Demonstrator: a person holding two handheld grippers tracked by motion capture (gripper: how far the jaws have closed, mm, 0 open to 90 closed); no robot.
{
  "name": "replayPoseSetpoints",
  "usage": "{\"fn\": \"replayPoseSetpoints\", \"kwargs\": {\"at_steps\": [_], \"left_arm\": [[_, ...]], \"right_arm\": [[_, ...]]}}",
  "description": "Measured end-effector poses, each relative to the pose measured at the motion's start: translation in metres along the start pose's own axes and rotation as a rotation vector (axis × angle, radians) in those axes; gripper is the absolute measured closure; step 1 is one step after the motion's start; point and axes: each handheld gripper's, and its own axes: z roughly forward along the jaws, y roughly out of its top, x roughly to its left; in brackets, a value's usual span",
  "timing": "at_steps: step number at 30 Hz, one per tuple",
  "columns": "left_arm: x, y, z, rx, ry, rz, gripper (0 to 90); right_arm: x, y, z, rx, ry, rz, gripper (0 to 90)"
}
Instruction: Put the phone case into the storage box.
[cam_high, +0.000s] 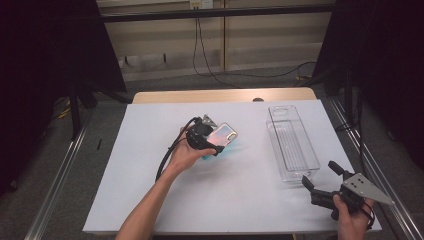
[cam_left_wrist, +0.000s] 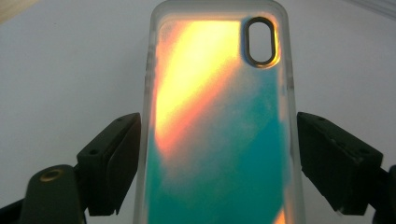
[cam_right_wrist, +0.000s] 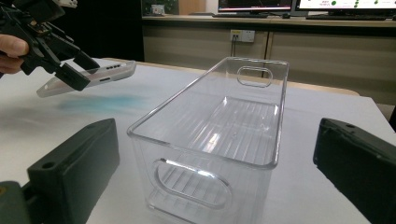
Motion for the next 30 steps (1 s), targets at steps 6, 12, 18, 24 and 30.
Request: {"fn": "replayPoseSetpoints", "kwargs": {"at_steps": [6,12,18,24,30], "left_arm": [[0.0,-0.004,-0.008,-0.018,-0.002,0.005,17.3],[-0.004,-0.007,-0.019,-0.058,0.031,0.021,17.3],[-0.01,-0.013,-0.029,-0.085,0.049,0.039,17.3],[-0.011,-0.022,-0.04,-0.117,0.055,0.036,17.3],[-0.015,-0.032,-0.049,-0.155,0.065,0.012,17.3]], "right_arm": [[0.0,0.0,0.0,-0.002,-0.002,0.001,0.0],[0.0,0.0,-0.001,-0.003,-0.003,-0.004,0.0],[0.0,0.0,-0.002,-0.004,-0.006,-0.002,0.0],[0.0,0.001,-0.004,-0.01,-0.012,-0.005,0.0],[0.001,0.001,-0.004,-0.012,-0.01,-0.01,0.0]]}}
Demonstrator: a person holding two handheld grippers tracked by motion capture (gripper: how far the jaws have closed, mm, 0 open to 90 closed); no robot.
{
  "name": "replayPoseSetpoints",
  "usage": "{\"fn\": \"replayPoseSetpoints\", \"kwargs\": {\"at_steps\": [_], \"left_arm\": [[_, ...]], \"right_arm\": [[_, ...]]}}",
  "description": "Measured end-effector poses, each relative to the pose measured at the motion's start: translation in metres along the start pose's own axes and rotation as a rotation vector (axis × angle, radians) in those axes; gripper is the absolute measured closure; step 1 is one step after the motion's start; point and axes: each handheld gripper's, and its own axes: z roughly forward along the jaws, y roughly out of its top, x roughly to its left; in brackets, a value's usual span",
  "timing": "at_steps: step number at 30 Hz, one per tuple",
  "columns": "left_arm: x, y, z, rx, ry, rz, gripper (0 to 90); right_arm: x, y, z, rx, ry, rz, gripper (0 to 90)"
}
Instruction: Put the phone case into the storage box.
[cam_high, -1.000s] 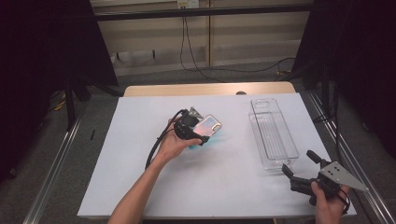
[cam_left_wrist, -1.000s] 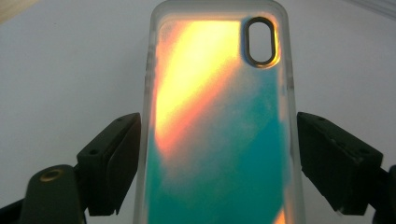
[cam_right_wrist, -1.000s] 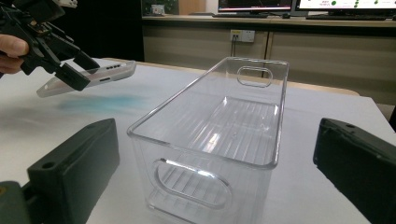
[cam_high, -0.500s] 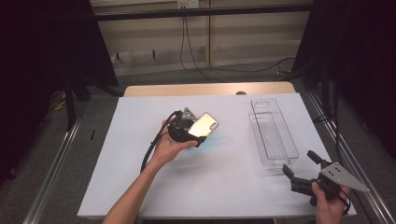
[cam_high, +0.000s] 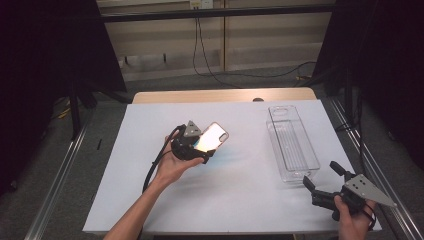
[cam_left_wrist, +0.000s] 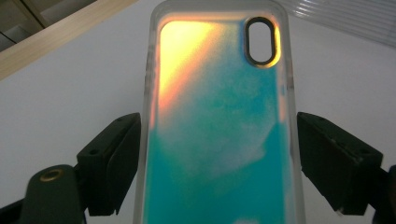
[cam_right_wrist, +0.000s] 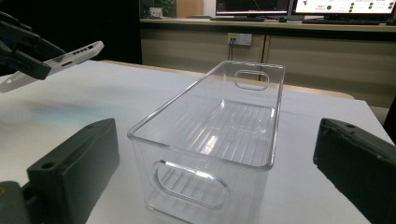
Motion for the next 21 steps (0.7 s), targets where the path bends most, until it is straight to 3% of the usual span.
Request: {"fn": "replayPoseSetpoints", "kwargs": {"at_steps": [13,21], "left_arm": [[-0.013,-0.019,-0.022,-0.07,0.056,0.032,17.3],[-0.024,-0.031,-0.028,-0.083,0.056,0.016,17.3]], "right_arm": [[0.007,0.004,0.002,-0.009,0.02,-0.017,0.0],[0.014,0.008,0.006,-0.012,0.06,-0.025,0.0]]}}
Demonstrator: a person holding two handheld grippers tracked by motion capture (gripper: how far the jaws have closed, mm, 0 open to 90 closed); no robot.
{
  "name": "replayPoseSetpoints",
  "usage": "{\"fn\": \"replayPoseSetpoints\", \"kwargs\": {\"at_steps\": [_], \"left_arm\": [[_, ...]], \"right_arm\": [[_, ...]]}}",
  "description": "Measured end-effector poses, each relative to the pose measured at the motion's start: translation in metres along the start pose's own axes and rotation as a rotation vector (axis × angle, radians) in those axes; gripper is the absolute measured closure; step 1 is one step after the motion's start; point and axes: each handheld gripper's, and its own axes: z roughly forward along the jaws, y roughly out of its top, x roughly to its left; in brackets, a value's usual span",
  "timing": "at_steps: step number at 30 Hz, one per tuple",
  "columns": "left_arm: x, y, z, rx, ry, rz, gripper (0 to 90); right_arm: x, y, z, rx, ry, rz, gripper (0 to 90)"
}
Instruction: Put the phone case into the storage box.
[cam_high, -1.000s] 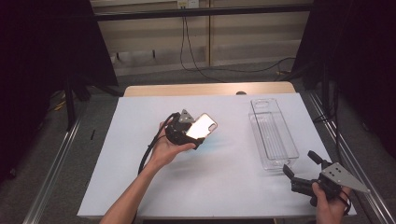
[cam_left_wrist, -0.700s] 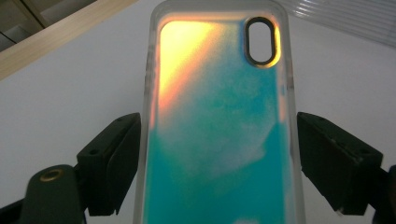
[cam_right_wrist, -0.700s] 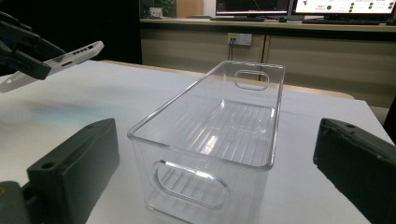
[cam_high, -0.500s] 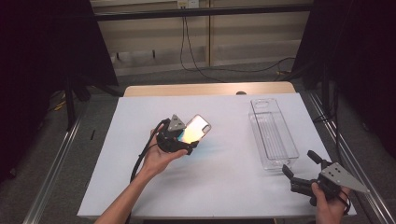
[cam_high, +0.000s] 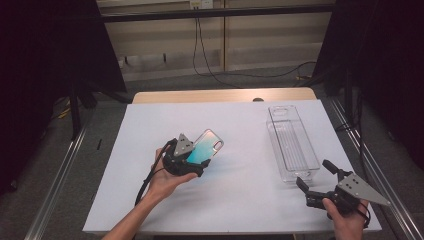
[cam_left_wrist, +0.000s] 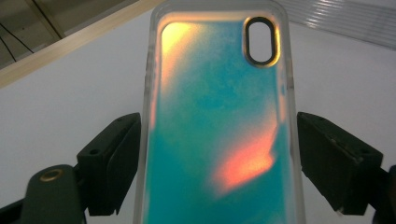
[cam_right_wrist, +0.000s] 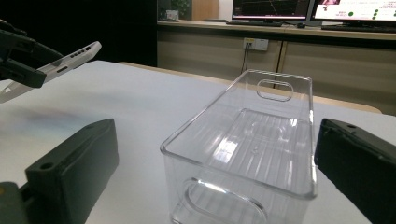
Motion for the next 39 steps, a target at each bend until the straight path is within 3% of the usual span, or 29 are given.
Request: {"fn": "replayPoseSetpoints", "kwargs": {"at_steps": [3,8,15,20,27,34,39], "left_arm": [[-0.003,-0.005,-0.002,-0.006,0.024,0.001,17.3],[-0.012,-0.01,0.0,-0.007,0.027,-0.001,17.3],[-0.023,-0.008,-0.003,-0.007,0.042,0.013,17.3],[-0.028,-0.009,-0.009,-0.029,0.057,0.026,17.3],[-0.031,-0.011,-0.011,-0.04,0.067,0.028,17.3],[-0.037,-0.011,-0.008,-0.033,0.072,0.056,17.3],[-0.039,-0.01,-0.005,-0.027,0.089,0.048,17.3]], "right_arm": [[0.004,0.003,0.005,0.015,0.014,-0.011,0.0],[0.014,0.009,0.012,0.023,0.053,-0.047,0.0],[0.024,0.015,0.025,0.051,0.085,-0.014,0.0],[0.031,0.022,0.034,0.055,0.101,-0.025,0.0],[0.041,0.021,0.046,0.075,0.097,0.007,2.0],[0.052,0.023,0.061,0.106,0.135,0.008,2.6],[0.06,0.025,0.074,0.124,0.172,0.011,3.8]]}}
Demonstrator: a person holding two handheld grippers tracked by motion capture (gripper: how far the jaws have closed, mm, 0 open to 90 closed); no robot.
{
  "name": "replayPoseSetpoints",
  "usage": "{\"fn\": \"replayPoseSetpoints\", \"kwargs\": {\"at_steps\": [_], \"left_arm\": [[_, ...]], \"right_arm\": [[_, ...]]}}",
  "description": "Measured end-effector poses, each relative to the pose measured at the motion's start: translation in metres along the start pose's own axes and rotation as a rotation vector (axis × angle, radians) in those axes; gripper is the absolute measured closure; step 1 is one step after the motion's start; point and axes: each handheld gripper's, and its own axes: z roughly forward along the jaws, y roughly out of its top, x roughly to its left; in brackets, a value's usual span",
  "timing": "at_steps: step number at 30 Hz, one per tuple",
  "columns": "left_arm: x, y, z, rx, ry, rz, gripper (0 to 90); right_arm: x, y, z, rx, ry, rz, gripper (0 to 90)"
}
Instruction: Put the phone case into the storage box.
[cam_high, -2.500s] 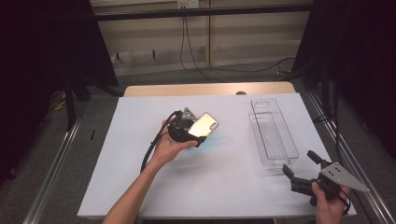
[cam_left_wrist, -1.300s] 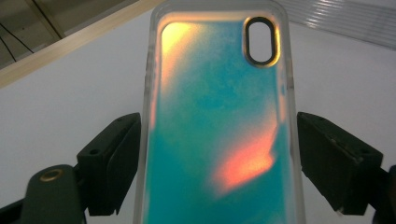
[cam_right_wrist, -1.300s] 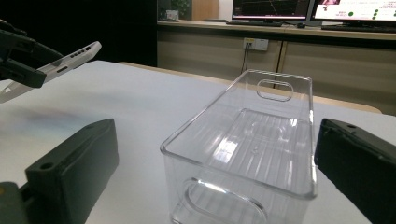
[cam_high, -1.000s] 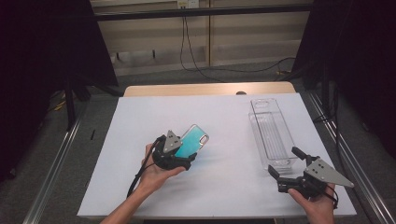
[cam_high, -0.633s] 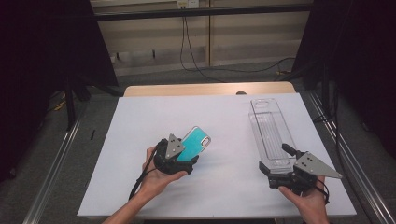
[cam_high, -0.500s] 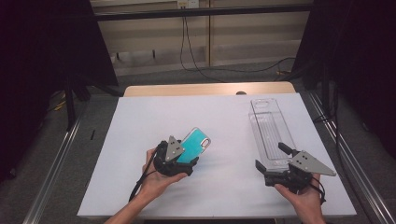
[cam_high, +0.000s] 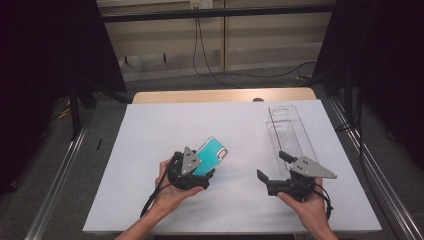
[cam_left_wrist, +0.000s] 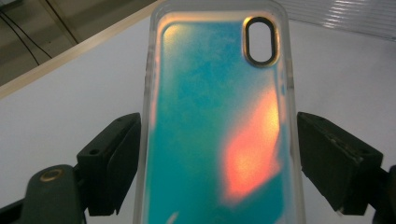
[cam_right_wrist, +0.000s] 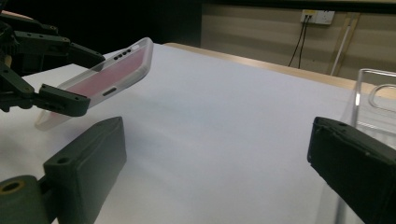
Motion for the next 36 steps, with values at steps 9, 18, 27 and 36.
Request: {"fn": "replayPoseSetpoints", "kwargs": {"at_steps": [9,18,27,36], "left_arm": [[-0.01,0.0,0.0,-0.016,0.043,0.052,17.4],[-0.013,0.001,0.0,-0.03,0.064,0.06,17.3],[-0.024,0.002,0.009,-0.038,0.084,0.082,17.3],[-0.029,0.007,0.018,-0.043,0.123,0.141,17.3]], "right_arm": [[0.009,0.006,0.012,0.034,0.073,0.031,8.1],[0.016,0.014,0.024,0.079,0.103,0.052,8.8],[0.019,0.014,0.029,0.148,0.128,0.108,11.4],[0.02,0.023,0.031,0.239,0.126,0.097,16.8]]}}
